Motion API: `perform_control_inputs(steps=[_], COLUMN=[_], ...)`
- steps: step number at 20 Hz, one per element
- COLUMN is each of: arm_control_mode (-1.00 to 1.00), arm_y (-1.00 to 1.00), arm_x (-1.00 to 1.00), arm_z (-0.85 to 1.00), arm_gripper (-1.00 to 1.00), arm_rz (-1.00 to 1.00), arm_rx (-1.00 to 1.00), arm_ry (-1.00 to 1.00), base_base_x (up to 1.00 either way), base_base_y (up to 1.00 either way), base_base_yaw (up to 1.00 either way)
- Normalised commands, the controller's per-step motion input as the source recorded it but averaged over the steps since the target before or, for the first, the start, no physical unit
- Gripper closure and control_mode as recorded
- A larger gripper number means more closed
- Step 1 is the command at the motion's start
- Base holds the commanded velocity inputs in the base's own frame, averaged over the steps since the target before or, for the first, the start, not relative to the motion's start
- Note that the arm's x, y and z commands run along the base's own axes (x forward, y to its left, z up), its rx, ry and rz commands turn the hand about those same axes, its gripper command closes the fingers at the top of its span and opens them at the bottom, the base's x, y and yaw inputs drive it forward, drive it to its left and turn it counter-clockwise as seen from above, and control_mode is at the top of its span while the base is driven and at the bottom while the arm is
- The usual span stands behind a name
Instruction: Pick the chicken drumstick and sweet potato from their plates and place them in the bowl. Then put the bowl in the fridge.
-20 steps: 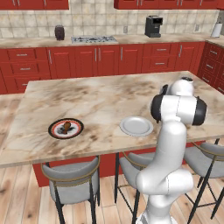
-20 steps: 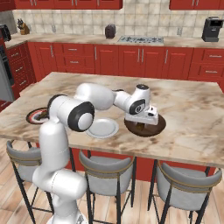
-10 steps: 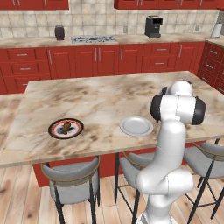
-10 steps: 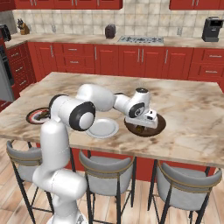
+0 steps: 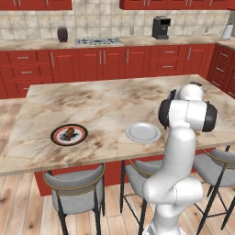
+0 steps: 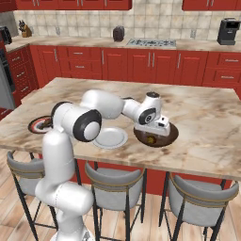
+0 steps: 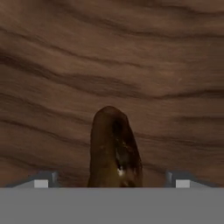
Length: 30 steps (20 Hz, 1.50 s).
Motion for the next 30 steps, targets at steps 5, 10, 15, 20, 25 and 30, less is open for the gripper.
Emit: perform_control_inputs(steps=[5,10,15,20,25,30], arm_control_mode=[-1.0,-1.0,-1.0,-1.0,-1.0,-1.0], arm_y=[0.16,0.48,0.7,0.78,0.89,0.91], arm_x=[-0.19,-0.42,-0.37,-0.29,-0.19,-0.01], arm_z=[0.69,0.42,0.12,0.06,0.03,0.05], arm_gripper=[-1.0,-1.0,-1.0,-1.0,-1.0,-1.0], arm_rz=[0.0,0.01,0.0,0.06,0.02,0.0], arm_rx=[0.0,0.0,0.0,0.0,0.0,0.0], arm_ry=[0.0,0.0,0.0,0.0,0.0,0.0], base_base_x=[0.0,0.0,0.0,0.0,0.0,0.0], base_base_y=[0.0,0.0,0.0,0.0,0.0,0.0], base_base_yaw=[0.0,0.0,0.0,0.0,0.0,0.0])
